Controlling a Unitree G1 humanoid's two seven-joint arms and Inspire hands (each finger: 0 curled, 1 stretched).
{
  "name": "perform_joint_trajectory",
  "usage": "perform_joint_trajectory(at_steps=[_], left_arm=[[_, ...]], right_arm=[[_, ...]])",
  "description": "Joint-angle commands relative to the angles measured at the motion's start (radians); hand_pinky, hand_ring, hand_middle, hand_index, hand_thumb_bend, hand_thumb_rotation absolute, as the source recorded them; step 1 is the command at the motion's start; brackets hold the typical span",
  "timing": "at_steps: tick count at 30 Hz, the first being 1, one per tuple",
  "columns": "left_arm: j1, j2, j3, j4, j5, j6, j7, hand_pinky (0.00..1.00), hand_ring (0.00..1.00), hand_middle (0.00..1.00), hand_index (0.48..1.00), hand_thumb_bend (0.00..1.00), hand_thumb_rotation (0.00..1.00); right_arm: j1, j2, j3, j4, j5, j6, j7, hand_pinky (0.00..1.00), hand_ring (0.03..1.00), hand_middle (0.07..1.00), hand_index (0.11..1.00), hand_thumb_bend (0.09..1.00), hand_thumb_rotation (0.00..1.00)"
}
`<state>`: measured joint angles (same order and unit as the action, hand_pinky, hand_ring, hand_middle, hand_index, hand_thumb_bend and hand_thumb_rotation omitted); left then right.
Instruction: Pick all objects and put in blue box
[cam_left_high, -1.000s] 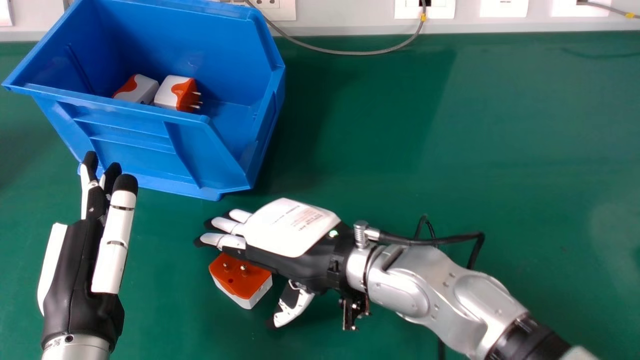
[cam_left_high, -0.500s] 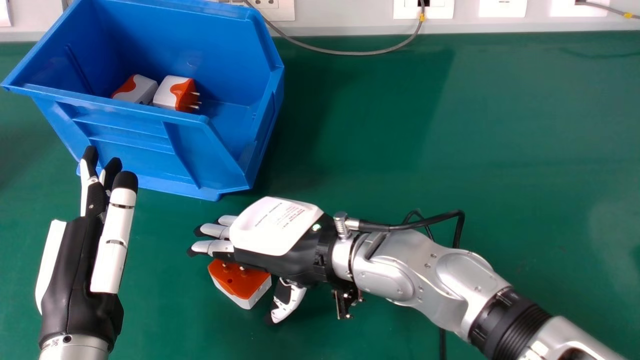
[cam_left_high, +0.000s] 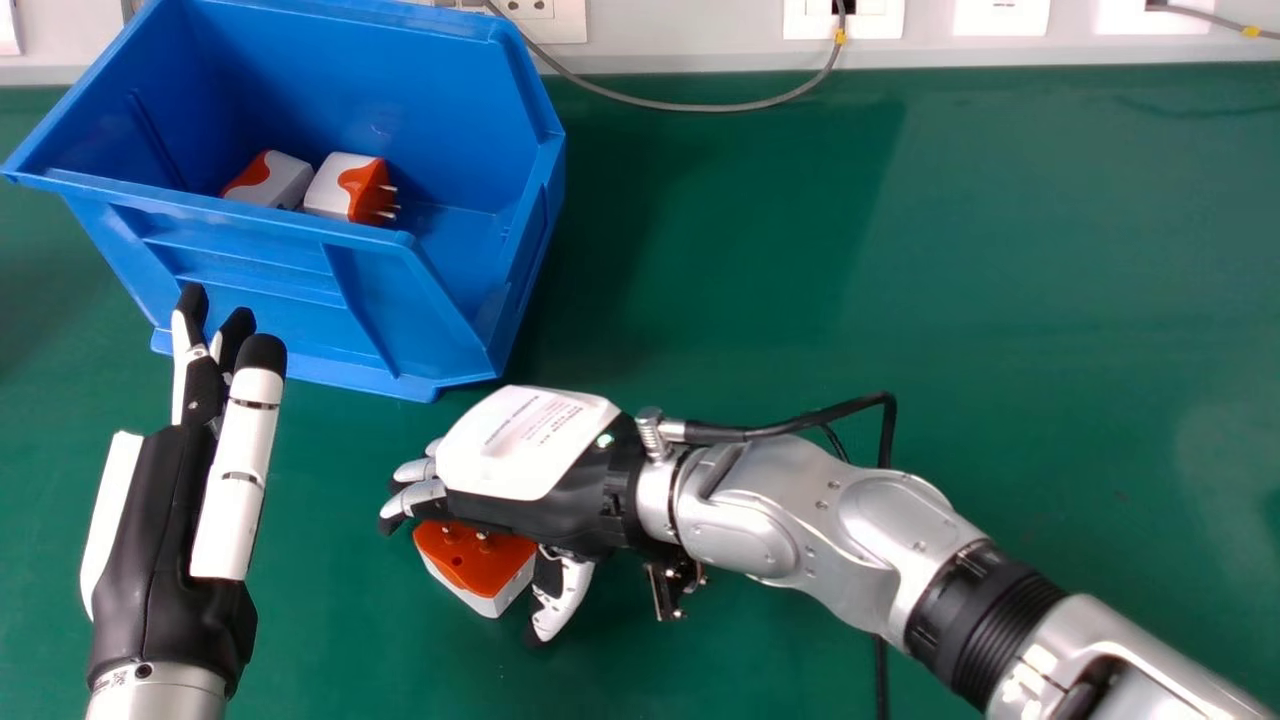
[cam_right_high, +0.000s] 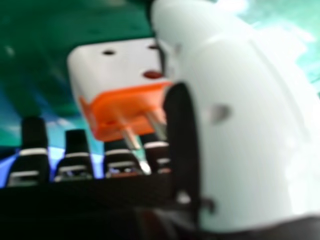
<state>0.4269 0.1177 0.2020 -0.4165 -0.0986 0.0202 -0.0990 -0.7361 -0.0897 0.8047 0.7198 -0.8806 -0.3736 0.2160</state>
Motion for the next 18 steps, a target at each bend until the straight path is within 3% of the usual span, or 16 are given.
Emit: perform_joint_trajectory(at_steps=[1, 10, 18], left_arm=[[-0.003, -0.006, -0.004, -0.034, -0.003, 0.001, 0.006, 1.0, 1.0, 1.0, 1.0, 0.4, 0.94], [-0.005, -0.017, -0.008, -0.052, -0.002, 0.019, 0.013, 1.0, 1.0, 1.0, 1.0, 0.4, 0.94], [0.0, -0.02, -0.012, -0.068, 0.004, 0.029, 0.016, 1.0, 1.0, 1.0, 1.0, 0.4, 0.93]], right_arm=[[-0.014, 0.002, 0.021, 0.032, -0.034, 0.031, 0.001, 0.78, 0.908, 0.907, 0.842, 0.34, 0.0], [-0.038, 0.022, 0.059, 0.089, -0.045, 0.045, -0.025, 0.76, 0.888, 0.889, 0.826, 0.33, 0.0], [-0.066, 0.042, 0.094, 0.14, -0.048, 0.057, -0.028, 0.74, 0.867, 0.871, 0.778, 0.437, 0.0]])
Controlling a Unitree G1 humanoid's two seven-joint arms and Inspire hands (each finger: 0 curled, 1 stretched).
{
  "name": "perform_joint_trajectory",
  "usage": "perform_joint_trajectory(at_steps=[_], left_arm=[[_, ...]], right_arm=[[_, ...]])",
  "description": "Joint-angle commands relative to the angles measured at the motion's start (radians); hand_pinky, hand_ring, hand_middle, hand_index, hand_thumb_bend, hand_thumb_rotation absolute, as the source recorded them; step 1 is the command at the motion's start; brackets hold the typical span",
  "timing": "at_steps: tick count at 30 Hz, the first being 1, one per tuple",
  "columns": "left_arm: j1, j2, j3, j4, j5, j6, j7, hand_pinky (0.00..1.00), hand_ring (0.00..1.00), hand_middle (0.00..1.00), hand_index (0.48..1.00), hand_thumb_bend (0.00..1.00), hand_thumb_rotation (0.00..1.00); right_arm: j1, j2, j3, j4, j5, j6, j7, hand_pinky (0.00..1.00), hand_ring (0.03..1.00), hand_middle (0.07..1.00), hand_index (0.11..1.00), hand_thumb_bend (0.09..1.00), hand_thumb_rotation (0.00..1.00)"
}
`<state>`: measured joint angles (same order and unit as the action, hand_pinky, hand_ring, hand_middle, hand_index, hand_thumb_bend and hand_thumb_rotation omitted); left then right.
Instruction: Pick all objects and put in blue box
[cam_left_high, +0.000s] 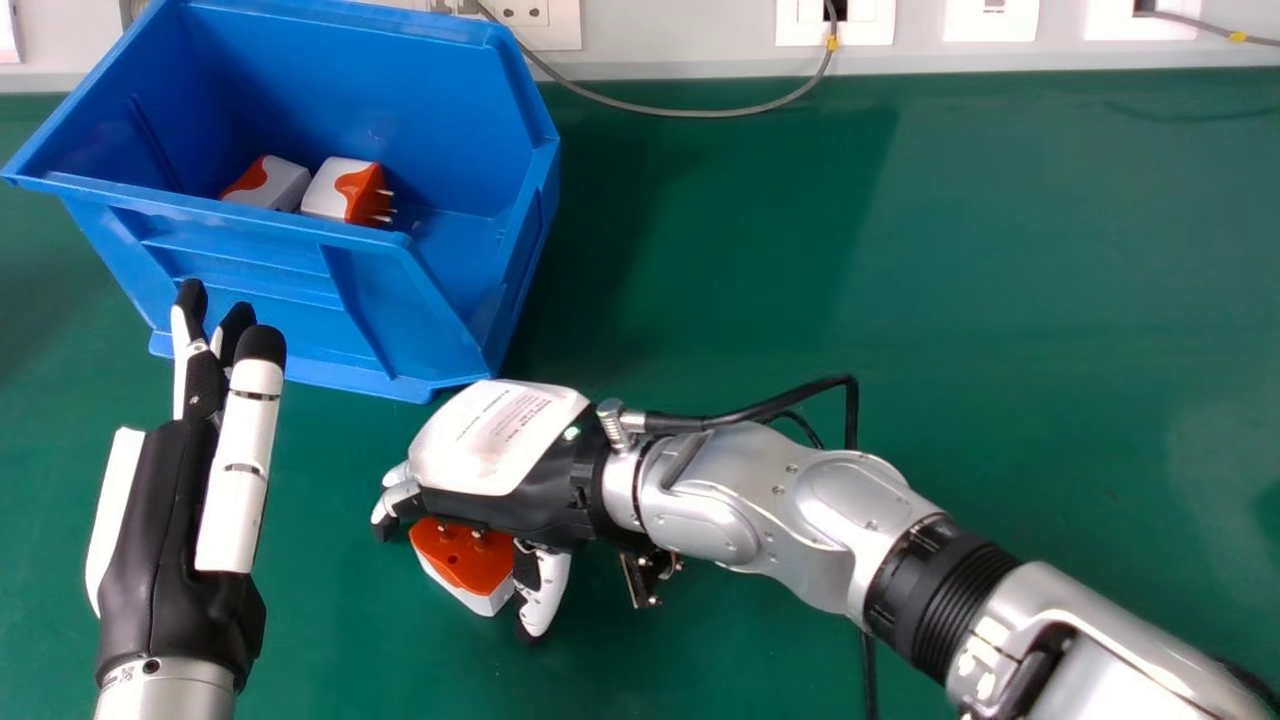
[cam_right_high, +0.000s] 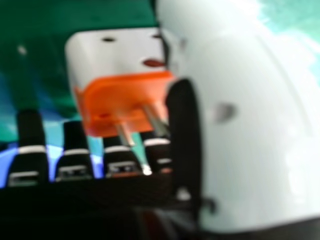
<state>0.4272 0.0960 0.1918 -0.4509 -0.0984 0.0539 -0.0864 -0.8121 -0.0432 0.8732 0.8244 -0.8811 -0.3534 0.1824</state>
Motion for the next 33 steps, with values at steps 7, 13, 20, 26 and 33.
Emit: perform_joint_trajectory(at_steps=[7, 13, 20, 26, 33], left_arm=[[0.004, 0.003, -0.002, -0.045, 0.006, 0.002, 0.004, 1.0, 1.0, 1.0, 1.0, 0.4, 0.93], [0.007, 0.004, -0.001, -0.05, 0.002, 0.005, 0.002, 1.0, 1.0, 1.0, 1.0, 0.41, 0.93], [0.008, 0.005, 0.001, -0.056, 0.002, 0.014, 0.001, 1.0, 1.0, 1.0, 1.0, 0.41, 0.93], [0.011, 0.007, 0.003, -0.061, 0.001, 0.017, -0.002, 1.0, 1.0, 1.0, 1.0, 0.41, 0.93], [0.009, 0.01, 0.006, -0.061, -0.004, 0.019, -0.008, 1.0, 1.0, 1.0, 1.0, 0.41, 0.93]], right_arm=[[0.005, 0.0, 0.024, 0.047, -0.025, 0.027, 0.004, 0.69, 0.8, 0.801, 0.615, 0.496, 0.06], [-0.001, -0.002, 0.005, 0.051, -0.004, 0.016, -0.015, 0.34, 0.398, 0.439, 0.532, 0.509, 0.09], [-0.011, -0.013, 0.0, 0.077, -0.008, -0.029, -0.099, 0.17, 0.214, 0.277, 0.491, 0.508, 0.1], [-0.009, -0.023, 0.002, 0.051, -0.017, -0.03, -0.117, 0.15, 0.186, 0.249, 0.482, 0.509, 0.11], [0.03, -0.031, -0.042, 0.0, 0.026, -0.015, -0.097, 0.16, 0.29, 0.345, 0.49, 0.512, 0.05]])
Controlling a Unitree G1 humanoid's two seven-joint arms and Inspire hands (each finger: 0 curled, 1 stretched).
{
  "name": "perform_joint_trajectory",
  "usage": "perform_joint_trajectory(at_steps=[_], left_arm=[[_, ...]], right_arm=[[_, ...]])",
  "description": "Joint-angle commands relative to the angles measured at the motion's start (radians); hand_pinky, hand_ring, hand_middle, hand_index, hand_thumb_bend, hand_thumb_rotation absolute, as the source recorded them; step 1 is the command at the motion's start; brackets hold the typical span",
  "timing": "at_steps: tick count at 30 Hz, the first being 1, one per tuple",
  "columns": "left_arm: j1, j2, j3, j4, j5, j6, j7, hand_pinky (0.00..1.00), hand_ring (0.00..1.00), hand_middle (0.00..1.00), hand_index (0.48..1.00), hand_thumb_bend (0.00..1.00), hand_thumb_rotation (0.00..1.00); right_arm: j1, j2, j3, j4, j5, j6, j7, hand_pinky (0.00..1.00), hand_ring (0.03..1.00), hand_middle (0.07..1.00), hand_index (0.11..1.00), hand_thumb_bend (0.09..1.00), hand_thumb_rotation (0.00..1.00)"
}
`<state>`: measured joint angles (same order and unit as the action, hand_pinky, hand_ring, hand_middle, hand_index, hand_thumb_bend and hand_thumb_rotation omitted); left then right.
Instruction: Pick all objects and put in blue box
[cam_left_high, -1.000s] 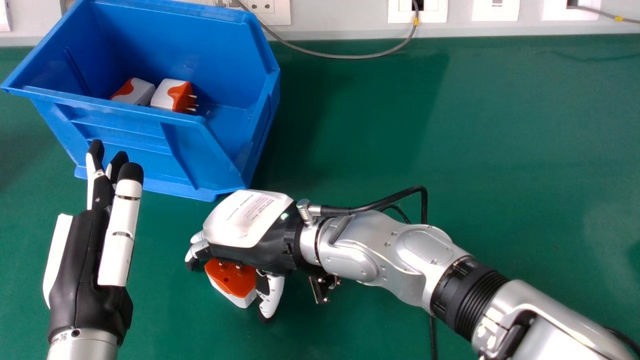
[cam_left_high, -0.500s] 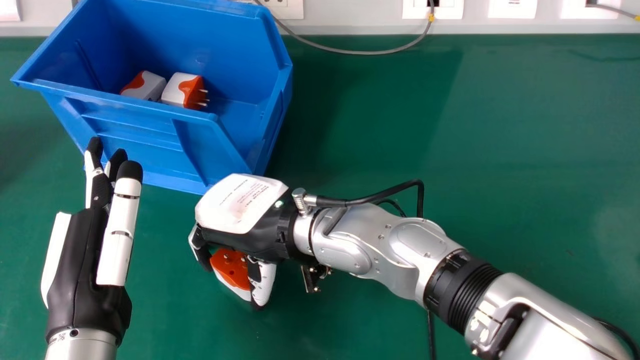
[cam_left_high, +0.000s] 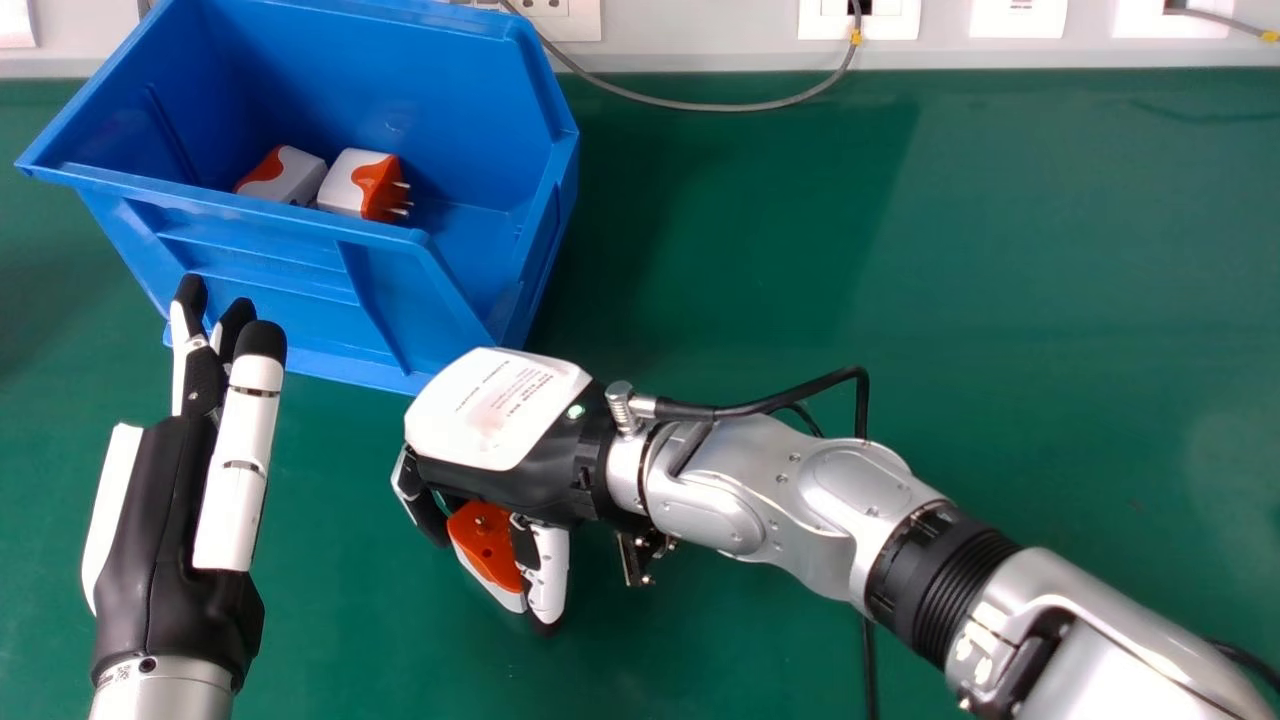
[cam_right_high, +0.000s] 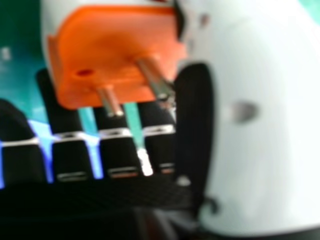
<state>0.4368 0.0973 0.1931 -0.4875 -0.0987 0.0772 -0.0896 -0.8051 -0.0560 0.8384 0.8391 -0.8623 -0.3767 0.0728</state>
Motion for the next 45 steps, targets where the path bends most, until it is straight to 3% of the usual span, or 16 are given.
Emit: perform_joint_trajectory(at_steps=[1, 5, 13, 21, 26, 35, 45], left_arm=[[-0.003, 0.009, 0.005, -0.022, -0.004, -0.003, -0.004, 1.0, 1.0, 1.0, 1.0, 0.41, 0.93], [-0.008, 0.01, 0.006, -0.02, -0.003, -0.002, -0.004, 1.0, 1.0, 1.0, 1.0, 0.41, 0.93], [-0.011, 0.012, 0.015, -0.018, -0.016, 0.003, -0.012, 1.0, 1.0, 1.0, 1.0, 0.41, 0.93], [-0.018, 0.015, 0.021, -0.022, -0.019, 0.02, -0.012, 1.0, 1.0, 1.0, 1.0, 0.41, 0.93], [-0.026, 0.016, 0.022, -0.015, -0.018, 0.023, -0.012, 1.0, 1.0, 1.0, 1.0, 0.4, 0.93], [-0.034, 0.025, 0.029, -0.002, -0.021, 0.023, -0.021, 1.0, 1.0, 1.0, 1.0, 0.4, 0.93], [-0.034, 0.032, 0.037, 0.013, -0.021, 0.012, -0.025, 1.0, 1.0, 1.0, 1.0, 0.39, 0.93]], right_arm=[[0.028, -0.023, -0.01, -0.025, 0.002, 0.013, 0.006, 0.16, 0.29, 0.345, 0.49, 0.512, 0.05], [0.064, -0.044, -0.044, -0.095, 0.021, 0.049, 0.044, 0.16, 0.264, 0.384, 0.493, 0.515, 0.03], [0.221, -0.143, -0.129, -0.336, 0.04, 0.095, 0.031, 0.14, 0.223, 0.406, 0.484, 0.519, 0.02], [0.381, -0.267, -0.261, -0.537, 0.12, 0.057, 0.01, 0.22, 0.303, 0.429, 0.496, 0.513, 0.01], [0.442, -0.326, -0.361, -0.631, 0.158, 0.095, 0.023, 0.28, 0.351, 0.443, 0.487, 0.509, 0.01], [0.313, -0.326, -0.436, -0.571, 0.104, 0.141, -0.067, 0.32, 0.404, 0.477, 0.478, 0.503, 0.0], [0.012, -0.262, -0.423, -0.28, 0.106, 0.106, -0.146, 0.33, 0.418, 0.498, 0.492, 0.499, 0.0]])
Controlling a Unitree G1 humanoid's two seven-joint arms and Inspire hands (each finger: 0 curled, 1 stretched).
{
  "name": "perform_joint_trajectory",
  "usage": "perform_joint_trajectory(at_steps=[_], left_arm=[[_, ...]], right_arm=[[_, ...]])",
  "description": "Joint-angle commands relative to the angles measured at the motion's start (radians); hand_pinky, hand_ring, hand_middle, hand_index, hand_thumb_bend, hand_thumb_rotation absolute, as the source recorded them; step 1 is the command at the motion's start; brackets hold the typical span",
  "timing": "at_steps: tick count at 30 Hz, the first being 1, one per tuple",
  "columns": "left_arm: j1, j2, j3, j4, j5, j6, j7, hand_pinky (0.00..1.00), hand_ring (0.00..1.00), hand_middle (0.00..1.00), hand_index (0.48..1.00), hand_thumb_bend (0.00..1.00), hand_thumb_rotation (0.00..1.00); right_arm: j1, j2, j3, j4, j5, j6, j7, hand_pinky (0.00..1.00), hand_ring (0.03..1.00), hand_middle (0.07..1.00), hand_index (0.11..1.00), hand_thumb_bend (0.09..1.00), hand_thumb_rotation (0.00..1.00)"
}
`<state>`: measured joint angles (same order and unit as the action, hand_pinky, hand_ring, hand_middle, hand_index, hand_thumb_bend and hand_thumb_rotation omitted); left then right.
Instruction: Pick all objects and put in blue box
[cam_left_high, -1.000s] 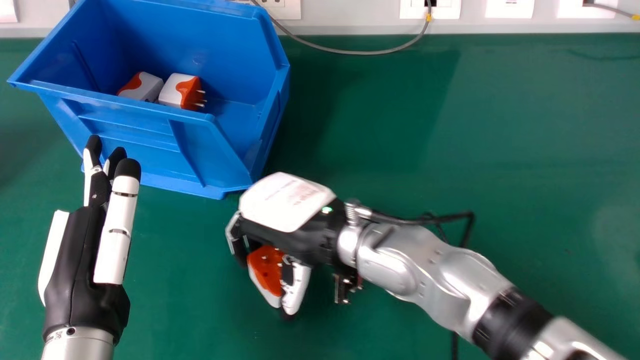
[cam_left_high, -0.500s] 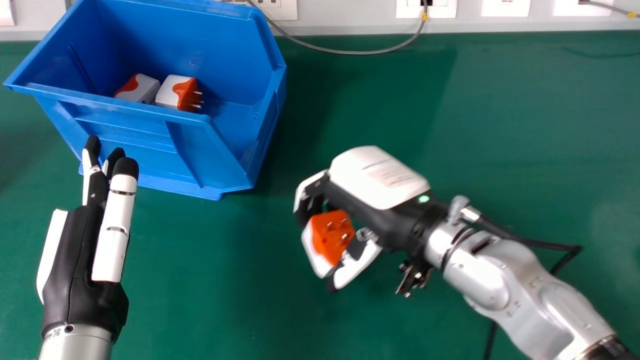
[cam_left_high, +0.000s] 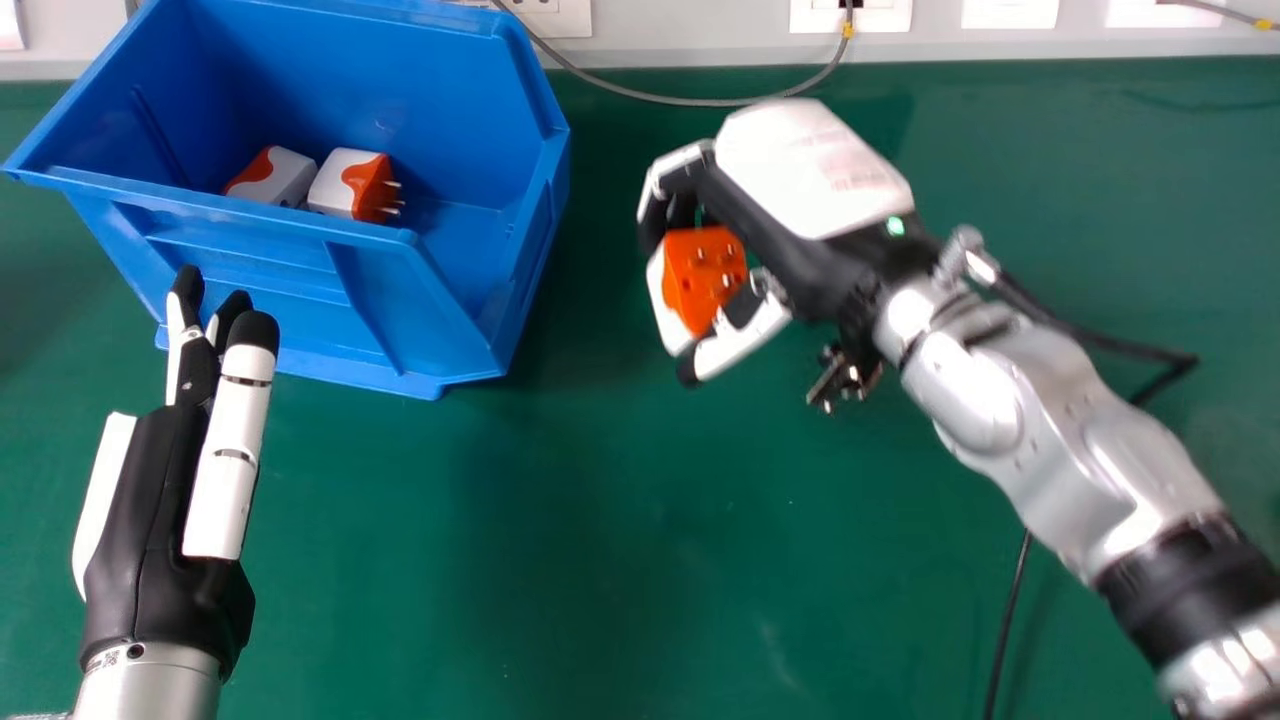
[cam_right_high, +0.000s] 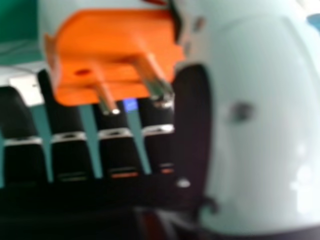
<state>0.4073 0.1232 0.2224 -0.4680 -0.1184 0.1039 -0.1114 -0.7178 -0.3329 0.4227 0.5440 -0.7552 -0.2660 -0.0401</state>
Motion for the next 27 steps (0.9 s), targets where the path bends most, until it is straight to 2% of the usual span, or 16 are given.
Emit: perform_joint_trajectory(at_steps=[1, 3, 8, 14, 17, 21, 23, 27], left_arm=[[-0.003, 0.006, 0.008, -0.005, 0.0, -0.017, -0.001, 1.0, 1.0, 1.0, 1.0, 0.39, 0.93], [0.0, 0.003, 0.005, -0.006, 0.005, -0.016, 0.007, 1.0, 1.0, 1.0, 1.0, 0.39, 0.93], [0.015, -0.009, -0.011, -0.024, 0.029, -0.013, 0.031, 1.0, 1.0, 1.0, 1.0, 0.38, 0.93], [0.04, -0.032, -0.024, -0.039, 0.038, -0.029, 0.045, 1.0, 1.0, 1.0, 1.0, 0.38, 0.93], [0.053, -0.047, -0.026, -0.049, 0.031, -0.033, 0.051, 1.0, 1.0, 1.0, 1.0, 0.38, 0.93], [0.084, -0.066, -0.028, -0.068, 0.024, -0.043, 0.056, 1.0, 1.0, 1.0, 1.0, 0.37, 0.93], [0.104, -0.08, -0.029, -0.075, 0.021, -0.055, 0.059, 1.0, 1.0, 1.0, 1.0, 0.37, 0.93], [0.135, -0.097, -0.038, -0.092, 0.021, -0.068, 0.06, 1.0, 1.0, 1.0, 1.0, 0.37, 0.93]], right_arm=[[-0.104, 0.025, -0.003, 0.044, -0.008, -0.006, -0.047, 0.34, 0.422, 0.5, 0.494, 0.499, 0.0], [-0.163, 0.046, 0.012, 0.105, -0.027, -0.01, -0.088, 0.34, 0.425, 0.502, 0.495, 0.498, 0.0], [-0.303, 0.12, 0.048, 0.273, -0.052, -0.011, -0.16, 0.34, 0.431, 0.503, 0.495, 0.498, 0.0], [-0.443, 0.215, 0.087, 0.446, -0.056, -0.015, -0.196, 0.34, 0.435, 0.506, 0.49, 0.498, 0.0], [-0.495, 0.255, 0.112, 0.511, -0.067, -0.009, -0.206, 0.34, 0.44, 0.511, 0.486, 0.498, 0.0], [-0.548, 0.3, 0.143, 0.58, -0.082, -0.002, -0.221, 0.34, 0.446, 0.517, 0.48, 0.497, 0.0], [-0.572, 0.327, 0.153, 0.612, -0.082, 0.006, -0.222, 0.34, 0.449, 0.521, 0.478, 0.497, 0.0], [-0.602, 0.355, 0.171, 0.65, -0.081, 0.016, -0.217, 0.36, 0.45, 0.511, 0.472, 0.498, 0.0]])
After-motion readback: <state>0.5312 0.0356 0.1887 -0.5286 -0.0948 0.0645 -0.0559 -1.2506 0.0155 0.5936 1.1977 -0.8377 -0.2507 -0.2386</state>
